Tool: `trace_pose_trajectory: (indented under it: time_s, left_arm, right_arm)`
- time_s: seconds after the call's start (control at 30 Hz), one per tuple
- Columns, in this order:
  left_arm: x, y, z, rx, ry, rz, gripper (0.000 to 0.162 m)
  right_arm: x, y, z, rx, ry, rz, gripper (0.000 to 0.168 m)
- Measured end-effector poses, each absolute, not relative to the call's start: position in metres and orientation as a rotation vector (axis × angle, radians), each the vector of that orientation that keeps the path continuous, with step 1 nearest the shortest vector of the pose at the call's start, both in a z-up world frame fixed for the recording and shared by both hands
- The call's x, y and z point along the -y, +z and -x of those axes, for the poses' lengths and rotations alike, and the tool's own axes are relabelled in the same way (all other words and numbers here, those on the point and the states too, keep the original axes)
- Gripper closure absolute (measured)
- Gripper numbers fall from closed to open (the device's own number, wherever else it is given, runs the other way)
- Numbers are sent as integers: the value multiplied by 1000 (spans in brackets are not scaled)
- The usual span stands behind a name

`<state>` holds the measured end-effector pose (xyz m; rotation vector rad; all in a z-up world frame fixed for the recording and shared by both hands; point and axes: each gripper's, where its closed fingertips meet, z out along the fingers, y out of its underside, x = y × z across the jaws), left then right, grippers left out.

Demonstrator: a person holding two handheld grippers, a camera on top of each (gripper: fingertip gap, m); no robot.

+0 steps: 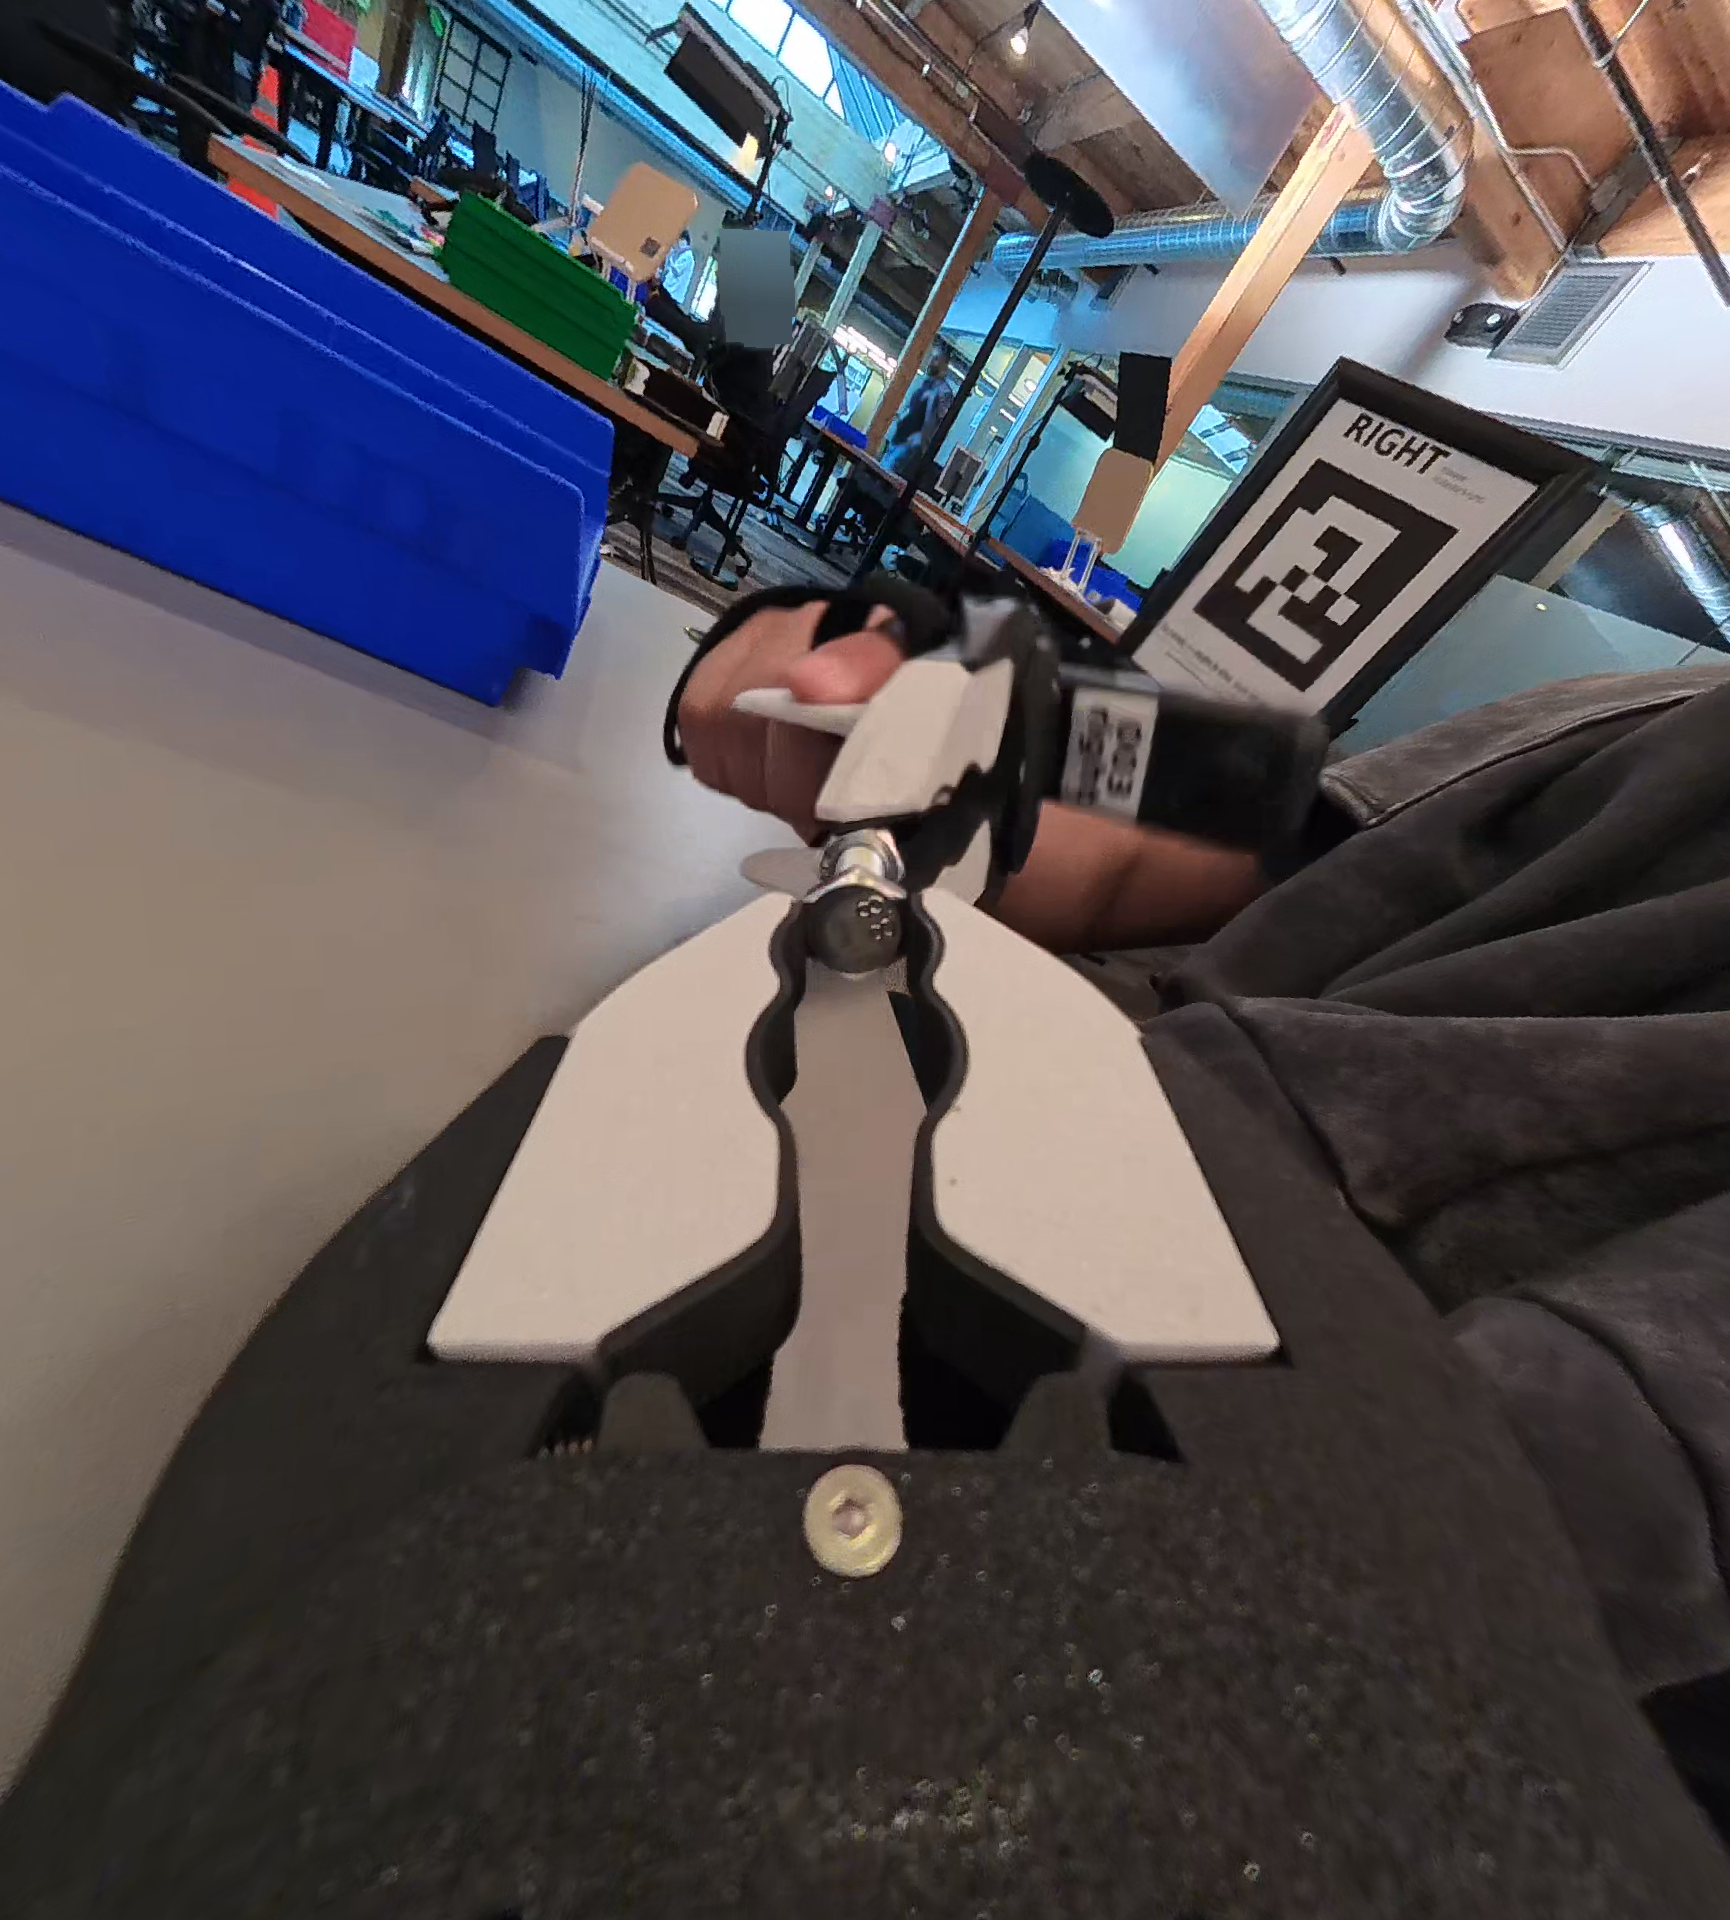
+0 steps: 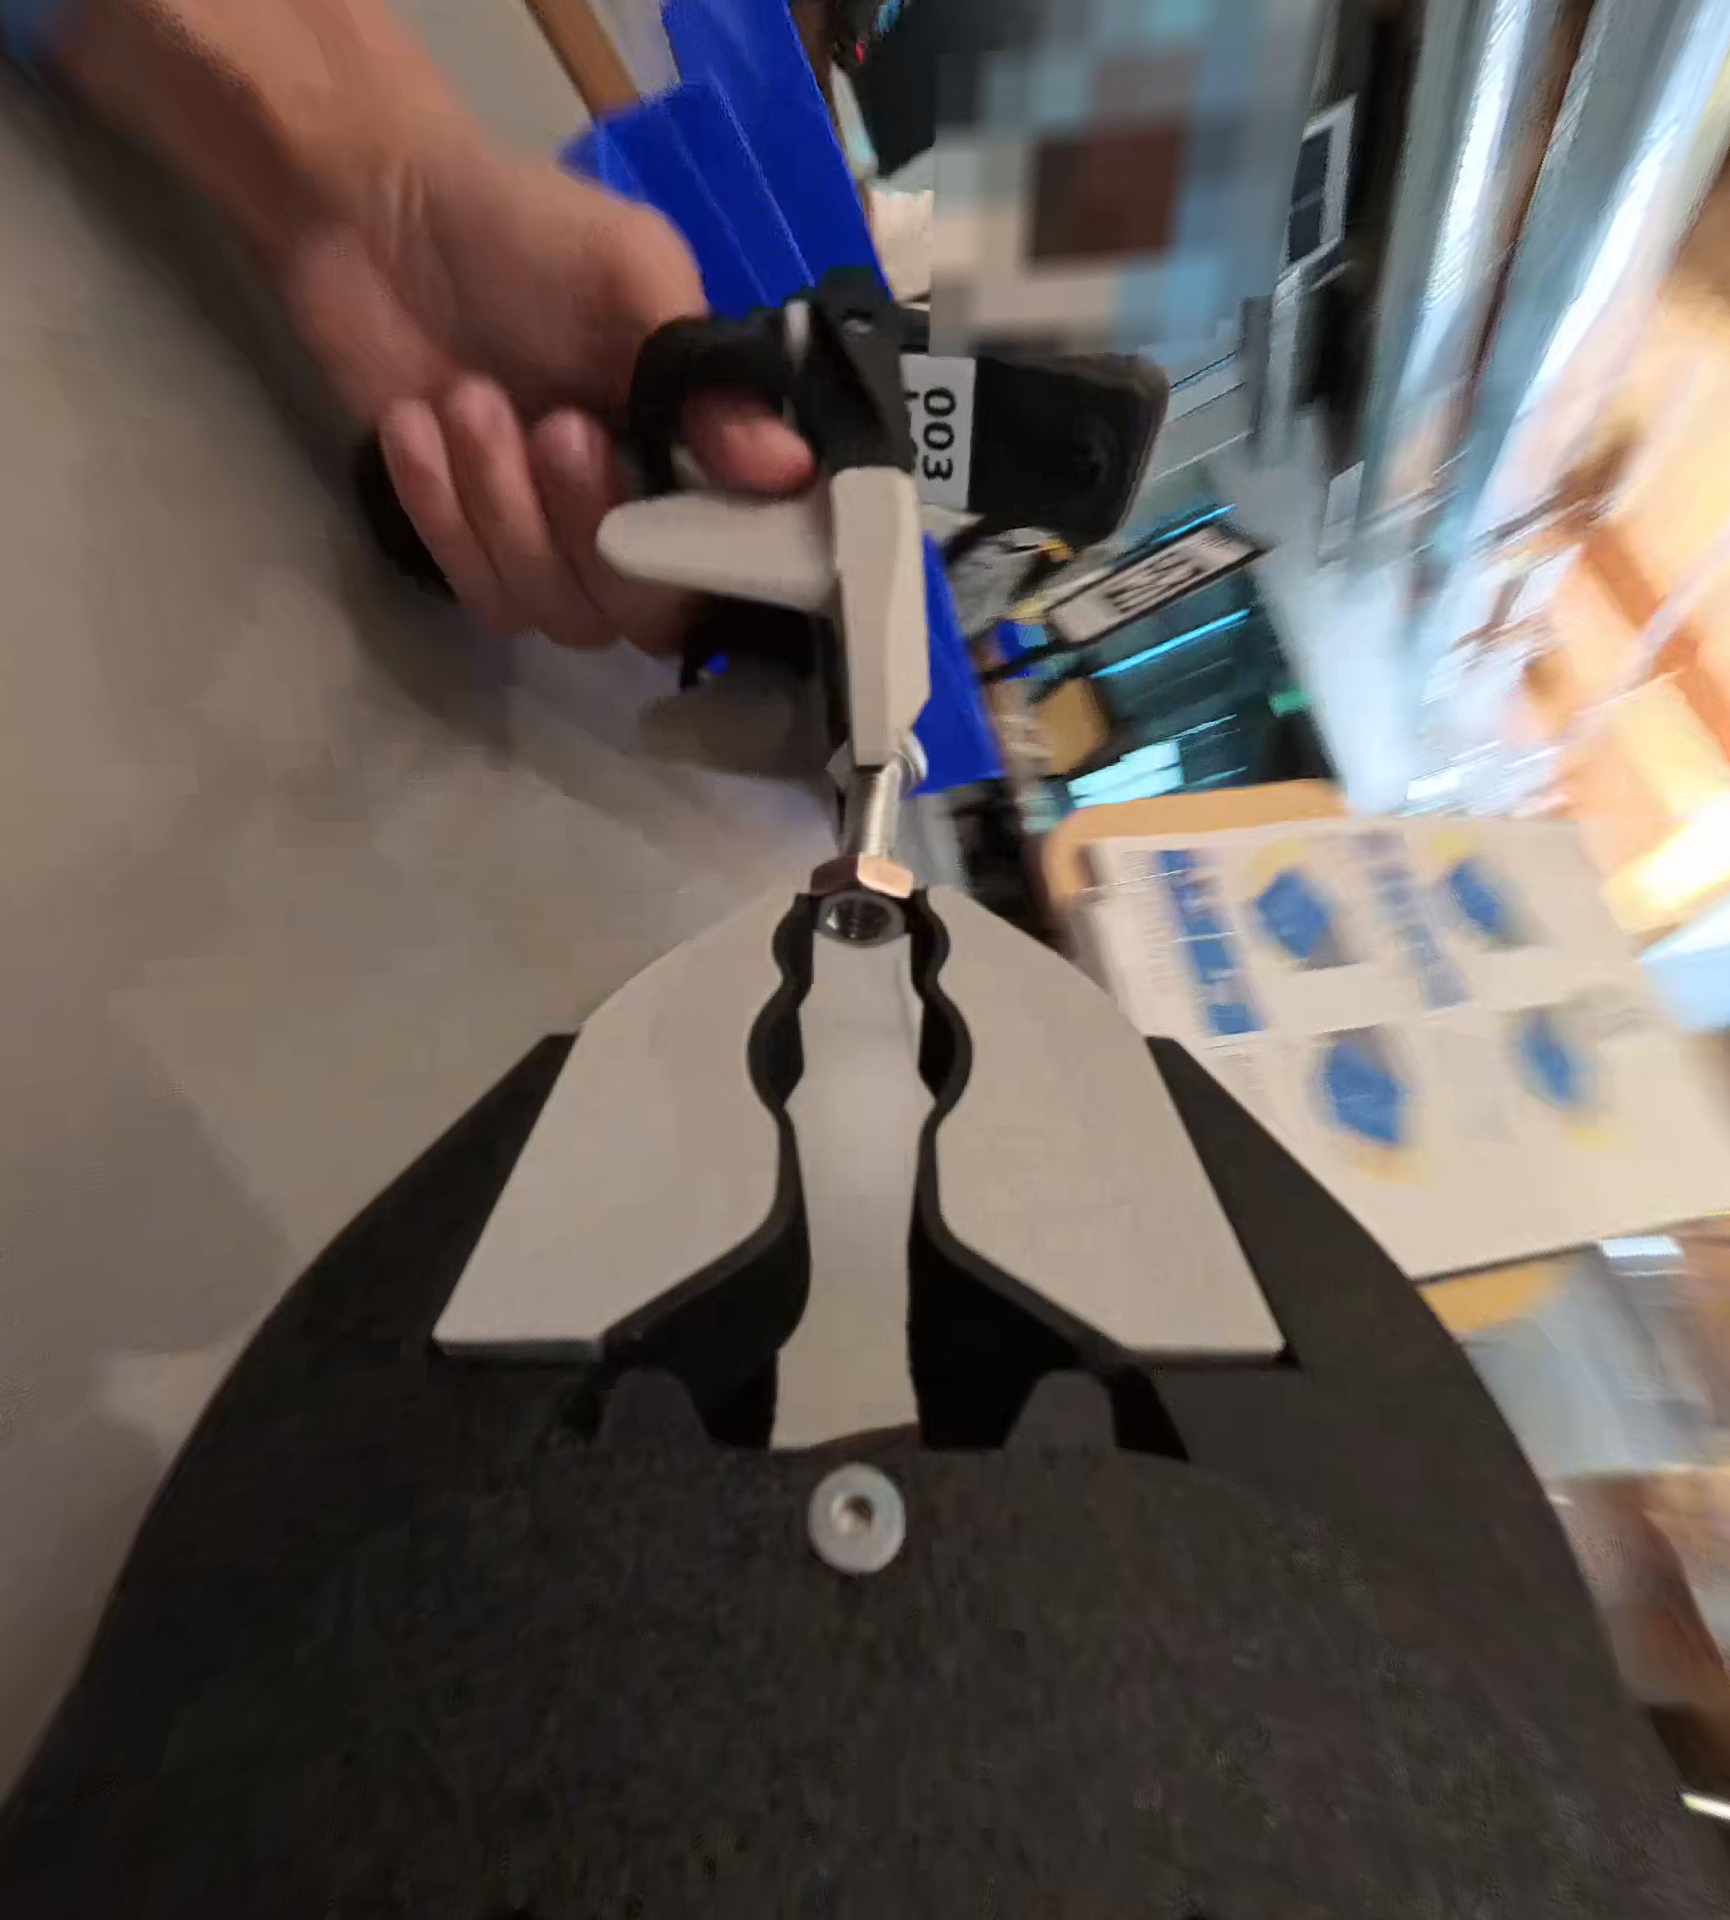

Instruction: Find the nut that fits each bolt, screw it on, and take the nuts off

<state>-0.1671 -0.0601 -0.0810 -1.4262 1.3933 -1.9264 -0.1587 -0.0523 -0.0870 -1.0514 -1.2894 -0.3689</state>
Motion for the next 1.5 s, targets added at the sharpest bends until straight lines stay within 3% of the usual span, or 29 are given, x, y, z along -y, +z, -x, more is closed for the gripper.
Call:
trace_pose_trajectory:
  time_s: [0.1,0.33,0.47,0.67,0.83,1.07,1.17,1.27,1.37,1.5]
  left_arm:
    - [56,-83,167,-1381,-1902,1443,145]
    - [48,-70,172,-1306,-1893,1369,145]
    - [39,-65,176,-1253,-1863,1342,144]
    - [34,-61,177,-1218,-1808,1319,145]
    - [26,-60,178,-1185,-1760,1312,145]
    - [30,-65,173,-1224,-1730,1327,145]
    - [33,-66,172,-1239,-1736,1325,145]
    - [33,-68,172,-1241,-1739,1342,145]
    - [33,-71,173,-1243,-1785,1378,144]
    - [37,-69,171,-1254,-1815,1363,144]
  right_arm:
    - [49,-90,158,1259,-544,979,151]
    - [60,-77,164,1058,-63,1135,138]
    - [48,-68,151,772,400,1355,140]
    - [49,-68,170,229,1670,1553,133]
    - [43,-80,174,-13,2004,1520,135]
    - [37,-71,173,-100,2162,1428,136]
    - [39,-76,173,-102,2148,1450,148]
    - [36,-79,170,-57,2081,1475,149]
    - [35,-80,169,171,1708,1558,149]
    - [38,-80,167,672,878,1534,149]
